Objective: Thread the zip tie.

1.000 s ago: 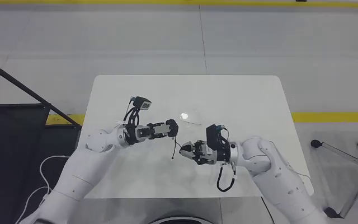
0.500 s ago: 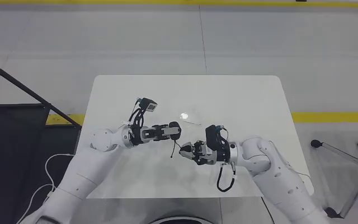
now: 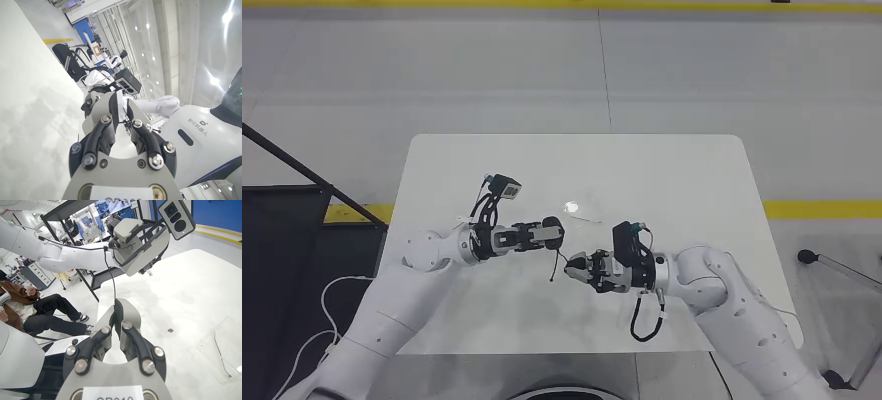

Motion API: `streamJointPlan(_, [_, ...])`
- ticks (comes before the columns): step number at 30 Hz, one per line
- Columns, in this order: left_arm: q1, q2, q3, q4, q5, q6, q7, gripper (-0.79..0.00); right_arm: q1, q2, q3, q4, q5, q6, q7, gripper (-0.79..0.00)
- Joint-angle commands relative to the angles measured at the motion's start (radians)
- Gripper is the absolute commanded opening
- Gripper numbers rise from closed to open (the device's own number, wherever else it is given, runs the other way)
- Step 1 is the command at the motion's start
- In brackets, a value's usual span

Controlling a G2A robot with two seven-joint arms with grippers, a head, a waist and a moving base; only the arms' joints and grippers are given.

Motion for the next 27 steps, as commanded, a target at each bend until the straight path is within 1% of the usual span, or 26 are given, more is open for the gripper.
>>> streamJointPlan(1, [0.0, 0.0, 0.0, -0.001, 0.0, 0.001, -0.001, -0.606, 0.0, 0.0, -0.001, 0.001, 0.001, 0.0, 0.002, -0.785])
streamJointPlan(4, [0.0, 0.0, 0.0, -0.001, -0.003, 0.002, -0.002, -0.634, 0.001, 0.001, -0.001, 0.002, 0.003, 0.002, 0.004, -0.785])
streamJointPlan(6, [0.0, -0.001, 0.0, 0.0, -0.002, 0.002, -0.002, -0.637, 0.002, 0.001, -0.001, 0.003, 0.005, 0.003, 0.003, -0.785])
streamJointPlan(8, [-0.001, -0.001, -0.001, 0.004, -0.003, 0.0, 0.0, -0.665, 0.004, 0.001, -0.001, 0.005, 0.006, 0.005, 0.002, -0.785])
streamJointPlan(9, [-0.002, -0.001, -0.001, 0.006, -0.003, -0.001, 0.001, -0.705, 0.004, 0.001, -0.001, 0.005, 0.006, 0.005, 0.002, -0.785])
streamJointPlan(10, [-0.002, -0.001, -0.002, 0.007, -0.003, -0.002, 0.002, -0.785, 0.003, 0.001, -0.002, 0.004, 0.006, 0.006, 0.0, -0.785])
streamJointPlan(20, [-0.004, -0.002, -0.007, 0.018, 0.001, -0.011, 0.011, -0.785, 0.004, 0.002, 0.0, 0.003, 0.005, 0.009, -0.005, -0.785])
streamJointPlan(27, [-0.01, -0.005, -0.021, 0.047, 0.003, -0.04, 0.04, -0.785, 0.003, 0.004, -0.004, -0.007, 0.009, -0.007, -0.004, -0.785])
